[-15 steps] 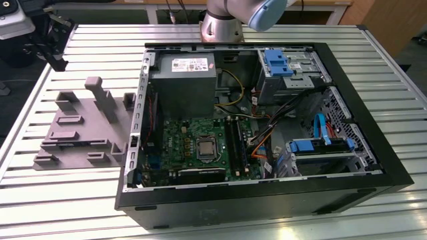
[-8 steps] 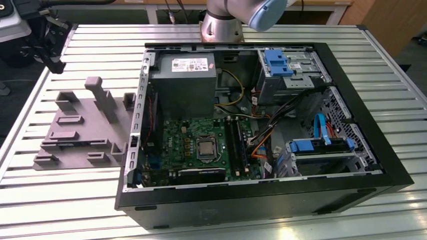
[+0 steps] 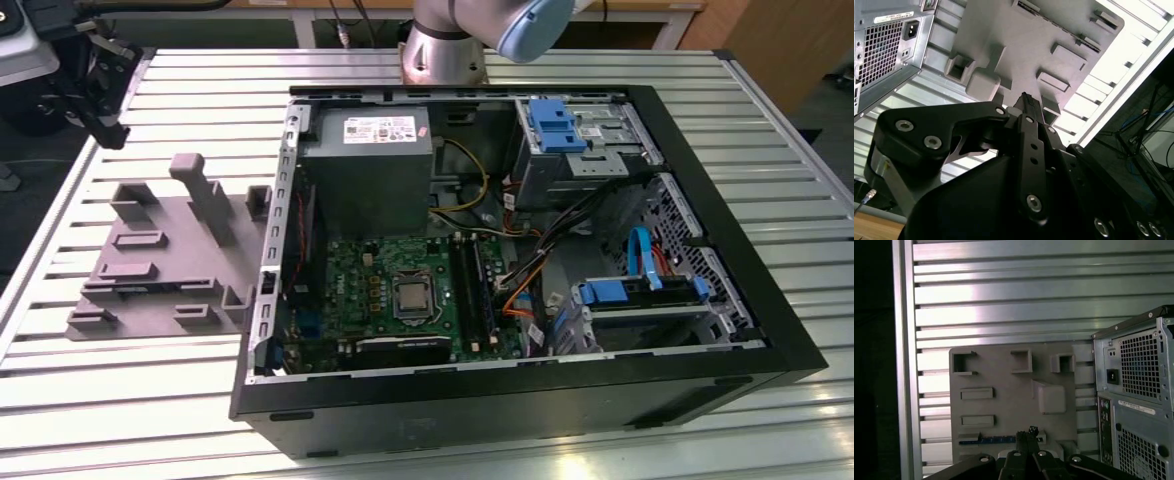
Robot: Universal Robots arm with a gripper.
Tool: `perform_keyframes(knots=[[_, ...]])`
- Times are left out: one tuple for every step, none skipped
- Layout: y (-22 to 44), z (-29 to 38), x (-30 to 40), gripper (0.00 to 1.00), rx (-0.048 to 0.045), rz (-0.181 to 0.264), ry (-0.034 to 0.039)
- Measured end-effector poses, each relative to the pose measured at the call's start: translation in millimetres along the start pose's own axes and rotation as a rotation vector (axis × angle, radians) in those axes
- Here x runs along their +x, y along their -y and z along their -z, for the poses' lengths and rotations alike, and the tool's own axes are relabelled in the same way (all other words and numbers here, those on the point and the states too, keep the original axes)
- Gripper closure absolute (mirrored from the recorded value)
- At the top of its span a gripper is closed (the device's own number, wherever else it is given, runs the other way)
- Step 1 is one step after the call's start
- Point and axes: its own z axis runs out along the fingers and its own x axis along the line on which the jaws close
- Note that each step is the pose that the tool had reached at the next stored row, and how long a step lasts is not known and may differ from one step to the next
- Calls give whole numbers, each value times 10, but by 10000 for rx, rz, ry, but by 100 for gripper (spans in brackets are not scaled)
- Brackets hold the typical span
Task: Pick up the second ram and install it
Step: 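Reach for the second ram, then pick up the second ram and move it above second insertion slot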
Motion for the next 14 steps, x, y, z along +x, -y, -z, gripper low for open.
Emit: perform_keyframes(knots=[[1,0,7,89,0,-1,1],[1,0,15,89,0,-1,1],[1,1,22,89,1,-1,0],[2,1,29,89,0,-1,0],[2,1,35,89,0,-1,0],[2,1,37,89,0,-1,0],[2,1,37,89,0,0,1],[2,1,37,89,0,0,0],[2,1,38,89,0,-1,0],[2,1,40,89,0,-1,0],[2,1,40,89,0,-1,0],[2,1,41,89,0,-1,0],[3,1,41,89,0,-1,0],[3,1,45,89,0,-1,0]])
